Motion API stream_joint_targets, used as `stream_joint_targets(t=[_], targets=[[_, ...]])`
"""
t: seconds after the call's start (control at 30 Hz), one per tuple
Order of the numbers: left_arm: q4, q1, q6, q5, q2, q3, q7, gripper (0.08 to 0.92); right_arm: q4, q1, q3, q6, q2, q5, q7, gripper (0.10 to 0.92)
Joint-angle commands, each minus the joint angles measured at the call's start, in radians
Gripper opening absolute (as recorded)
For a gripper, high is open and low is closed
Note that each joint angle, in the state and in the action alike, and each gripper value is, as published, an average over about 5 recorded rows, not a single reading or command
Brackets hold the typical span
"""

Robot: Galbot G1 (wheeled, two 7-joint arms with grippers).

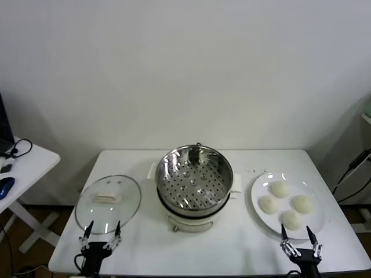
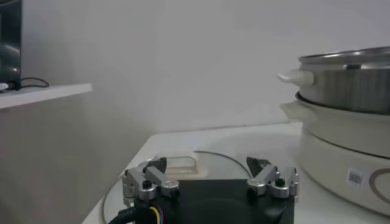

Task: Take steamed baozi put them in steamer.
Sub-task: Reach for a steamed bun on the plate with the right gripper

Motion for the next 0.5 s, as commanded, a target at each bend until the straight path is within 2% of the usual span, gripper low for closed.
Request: stream_joint_targets(t=[0.03, 0.2, 0.37, 0.5], targets=[[-0.003, 0.0, -0.001, -0.003, 0.009, 0.0, 0.001, 0.823, 0.095, 0.108, 0.092, -0.336, -0.12, -0.015, -0.011, 0.823], [-0.004, -0.007, -0.002, -0.005, 0.013, 0.001, 0.003, 0.823, 0.07, 0.269, 0.1, -0.484, -0.238, -0.005, -0.072, 0.823], [-0.006, -0.014, -0.001, -0.002, 0.013, 0.011, 0.006, 0.823, 0.009, 0.411, 0.061, -0.644, -0.43, -0.005, -0.251, 0.823], [-0.005, -0.018, -0.002, 0.001, 0.013, 0.016, 0.008, 0.823, -0.023, 0.465, 0.021, -0.692, -0.572, -0.072, -0.369, 0.823]])
